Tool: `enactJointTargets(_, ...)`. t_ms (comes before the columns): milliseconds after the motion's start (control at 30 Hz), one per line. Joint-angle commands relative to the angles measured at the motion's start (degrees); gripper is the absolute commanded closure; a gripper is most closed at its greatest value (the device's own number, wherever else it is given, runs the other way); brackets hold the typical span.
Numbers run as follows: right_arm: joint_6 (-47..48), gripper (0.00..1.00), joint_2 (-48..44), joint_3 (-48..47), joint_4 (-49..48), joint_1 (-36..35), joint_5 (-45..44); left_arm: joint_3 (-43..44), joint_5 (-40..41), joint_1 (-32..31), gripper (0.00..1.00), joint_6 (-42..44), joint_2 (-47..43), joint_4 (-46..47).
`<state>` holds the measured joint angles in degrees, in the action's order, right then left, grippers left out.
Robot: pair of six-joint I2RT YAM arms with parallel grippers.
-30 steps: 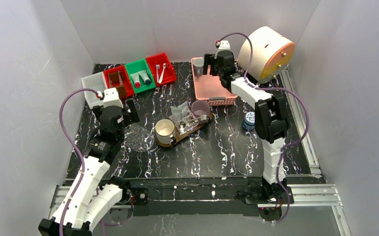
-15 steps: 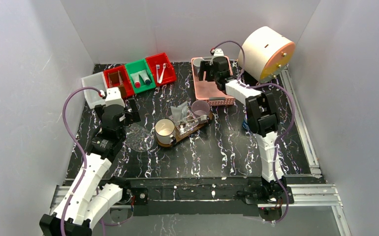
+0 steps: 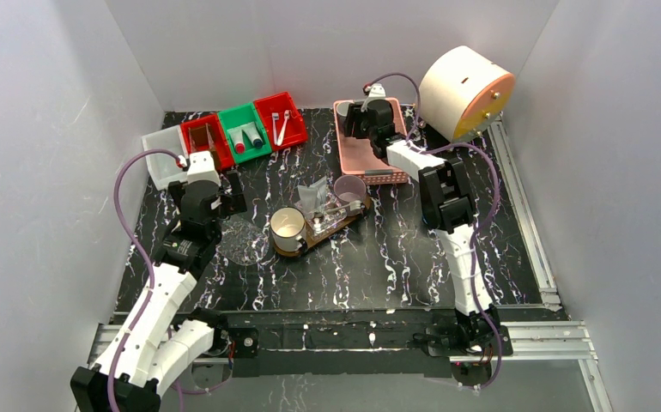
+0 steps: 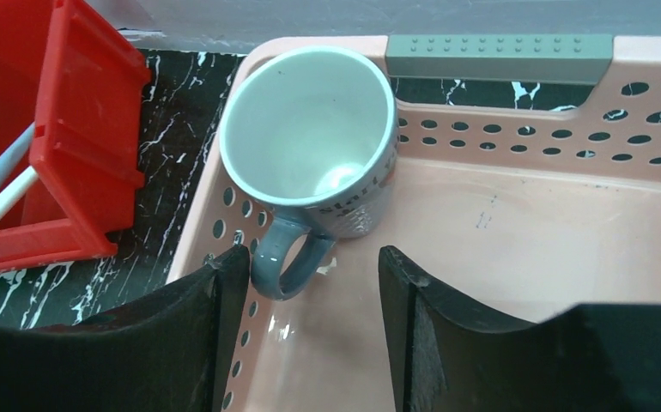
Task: Prepare toiletry sets of a toothbrush and toothpaste on the tray
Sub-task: Pick up the cup from the storage box.
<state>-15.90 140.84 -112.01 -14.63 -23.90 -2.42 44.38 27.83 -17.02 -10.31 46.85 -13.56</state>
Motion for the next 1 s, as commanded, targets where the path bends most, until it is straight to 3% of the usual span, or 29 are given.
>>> enactJointTargets(0, 0.3, 0.38, 1.6, -2.9, -3.0, -0.1, -2.9, -0.8, 0.2, -0.2, 0.02, 0.4, 0.0, 1.0)
enactJointTargets(500, 5.8, 0.9, -3.7, 3.4, -4.0, -0.2, -2.2, -1.0, -0.2, -0.2, 0.02, 0.4, -0.6, 1.2)
enactJointTargets(800, 10.6, 0.93, -13.4, 13.8, -2.4, -0.2, -2.5, -1.1, -0.4, -0.2, 0.02, 0.4, -1.2, 1.2)
enactJointTargets(967, 11.9, 0.9, -17.0, 18.5, 0.5, -0.1, -3.0, -1.1, -0.4, -0.2, 0.02, 0.4, -1.6, 1.2)
